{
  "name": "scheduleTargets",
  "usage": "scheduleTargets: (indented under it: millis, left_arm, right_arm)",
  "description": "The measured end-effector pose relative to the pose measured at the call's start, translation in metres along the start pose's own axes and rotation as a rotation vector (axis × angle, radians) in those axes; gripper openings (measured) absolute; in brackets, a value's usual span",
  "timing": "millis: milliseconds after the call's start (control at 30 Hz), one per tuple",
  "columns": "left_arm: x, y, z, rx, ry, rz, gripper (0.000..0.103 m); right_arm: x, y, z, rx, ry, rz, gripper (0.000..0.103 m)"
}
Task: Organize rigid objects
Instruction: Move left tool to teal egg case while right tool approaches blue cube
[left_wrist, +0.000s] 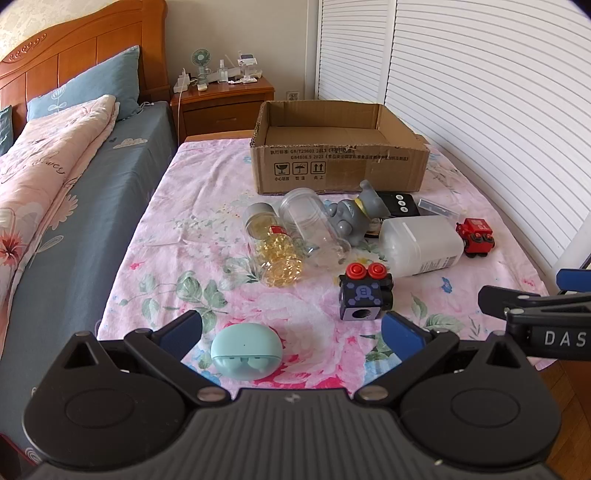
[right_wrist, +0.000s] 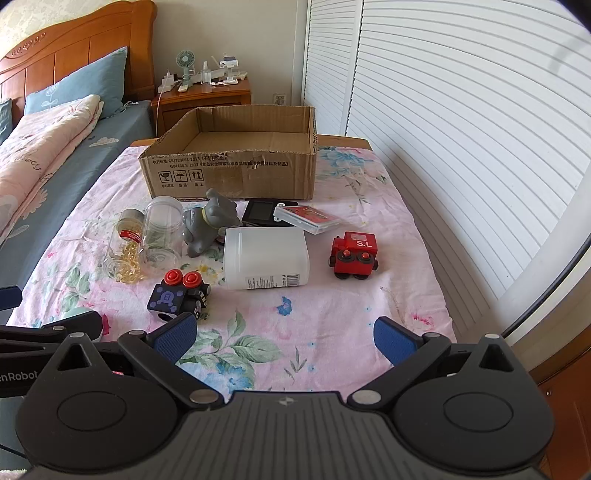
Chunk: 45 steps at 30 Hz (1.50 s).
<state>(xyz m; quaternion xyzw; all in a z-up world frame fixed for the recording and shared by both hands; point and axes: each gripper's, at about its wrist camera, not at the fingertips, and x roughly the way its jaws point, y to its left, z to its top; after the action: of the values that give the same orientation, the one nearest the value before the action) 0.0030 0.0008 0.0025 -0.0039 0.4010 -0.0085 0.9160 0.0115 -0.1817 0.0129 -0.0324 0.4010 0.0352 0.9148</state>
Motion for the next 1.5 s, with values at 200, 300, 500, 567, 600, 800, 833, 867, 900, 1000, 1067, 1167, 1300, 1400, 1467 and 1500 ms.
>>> scheduleTargets:
  millis: [200,300,500,567,600,800,833,867,900,1000,1067,1167,1300,1400,1467,1500]
  left_arm:
    - [0.000,-0.001,0.001,0.004,-0.001,0.002,0.102]
    - [0.001,-0.001,0.001,0.006,-0.002,0.002,0.102]
    - [0.004,0.000,0.005,0.017,-0.002,0.005,0.102]
    - [0.005,0.001,0.006,0.026,-0.005,0.002,0.102]
    - [0.005,0.001,0.006,0.032,-0.008,-0.001,0.102]
    - [0.005,0.008,0.007,0.096,-0.045,-0.040,0.102]
    - [0.006,0.009,0.007,0.115,-0.051,-0.042,0.102]
    - [0.007,0.011,0.006,0.134,-0.058,-0.043,0.102]
    - [0.009,0.013,0.005,0.155,-0.064,-0.041,0.102]
    - [0.014,0.019,0.000,0.192,-0.071,-0.049,0.102]
    - [0.021,0.025,-0.004,0.204,-0.057,-0.056,0.102]
    - [0.031,0.032,-0.013,0.216,-0.034,-0.054,0.102]
    - [0.047,0.039,-0.024,0.212,0.025,-0.054,0.102]
    - [0.058,0.043,-0.030,0.217,0.063,-0.062,0.102]
    - [0.064,0.046,-0.033,0.217,0.080,-0.065,0.102]
    - [0.066,0.047,-0.033,0.214,0.087,-0.068,0.102]
  right_arm:
    - [0.000,0.000,0.001,-0.002,-0.003,-0.004,0.103]
    - [0.001,0.000,0.001,-0.006,-0.004,-0.005,0.103]
    - [0.001,0.003,0.003,-0.021,-0.012,-0.004,0.103]
    - [0.001,0.005,0.004,-0.029,-0.016,-0.003,0.103]
    - [0.001,0.005,0.005,-0.036,-0.022,-0.002,0.103]
    - [0.006,0.006,0.009,-0.112,-0.061,0.042,0.103]
    - [0.008,0.006,0.009,-0.134,-0.069,0.056,0.103]
    - [0.010,0.006,0.008,-0.153,-0.076,0.075,0.103]
    - [0.012,0.005,0.008,-0.171,-0.081,0.093,0.103]
    - [0.021,0.005,0.004,-0.218,-0.088,0.156,0.103]
    - [0.030,0.007,0.001,-0.248,-0.075,0.182,0.103]
    - [0.045,0.014,-0.004,-0.294,-0.045,0.199,0.103]
    - [0.064,0.024,-0.013,-0.333,0.005,0.247,0.103]
    - [0.074,0.030,-0.018,-0.363,0.027,0.264,0.103]
    - [0.080,0.033,-0.020,-0.372,0.039,0.273,0.103]
    - [0.083,0.033,-0.020,-0.375,0.045,0.277,0.103]
